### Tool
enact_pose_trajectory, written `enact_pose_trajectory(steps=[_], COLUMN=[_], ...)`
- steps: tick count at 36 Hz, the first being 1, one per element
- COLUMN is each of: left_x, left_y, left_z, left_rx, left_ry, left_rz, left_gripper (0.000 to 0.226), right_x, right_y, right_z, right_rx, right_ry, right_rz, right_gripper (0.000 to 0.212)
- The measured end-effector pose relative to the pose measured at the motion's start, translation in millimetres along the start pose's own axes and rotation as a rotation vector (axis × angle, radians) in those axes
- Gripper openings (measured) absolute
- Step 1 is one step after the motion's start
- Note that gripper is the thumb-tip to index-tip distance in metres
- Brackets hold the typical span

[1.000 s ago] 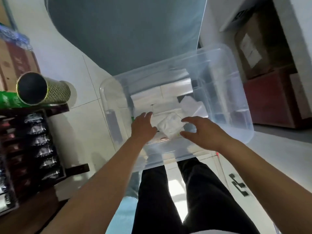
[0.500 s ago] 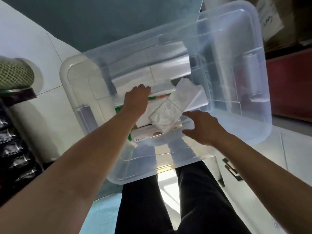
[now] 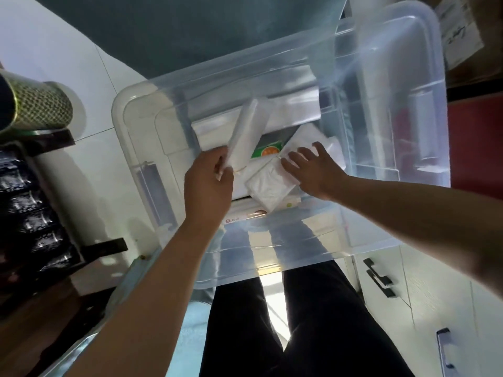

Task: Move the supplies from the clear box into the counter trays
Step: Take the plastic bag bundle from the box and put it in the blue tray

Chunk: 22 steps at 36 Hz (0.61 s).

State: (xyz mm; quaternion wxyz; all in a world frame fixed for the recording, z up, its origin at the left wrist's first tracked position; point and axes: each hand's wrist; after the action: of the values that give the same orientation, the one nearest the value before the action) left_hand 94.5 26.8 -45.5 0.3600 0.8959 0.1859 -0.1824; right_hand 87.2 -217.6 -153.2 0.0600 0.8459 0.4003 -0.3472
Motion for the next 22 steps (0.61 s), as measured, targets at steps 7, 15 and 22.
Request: enact_pose_trajectory(steps=[7, 15, 22], left_x=[-14.8, -35.9, -73.5], left_y=[-1.1, 27.5, 72.4], left_z=[1.3, -26.2, -81.1], left_rx=[-0.338, -0.537, -0.694], left_ry=[0.044, 0.096, 0.099], left_rz=[-0.36, -0.466, -0.522], left_gripper=[0.021, 0.027, 0.028], right_x=[3.2, -19.1, -73.3], right_y=[4.5, -1.6, -14.8], right_z=[-5.9, -50.7, -114.5], right_rx=[0.003, 0.181, 0.546], right_ry=[-0.005, 0.123, 0.347], right_rz=[-0.015, 0.16, 0.469], right_gripper=[0.056, 0.031, 0.021])
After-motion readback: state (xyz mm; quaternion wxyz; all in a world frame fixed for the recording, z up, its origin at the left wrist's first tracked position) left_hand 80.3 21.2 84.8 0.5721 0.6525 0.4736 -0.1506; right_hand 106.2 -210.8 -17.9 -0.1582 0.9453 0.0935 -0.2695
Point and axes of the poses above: each hand's wrist, its own x-axis towards the middle knuckle, its own z-axis out of the palm, y = z × x, and after that the axes turned 9 degrees about -z, right-handed
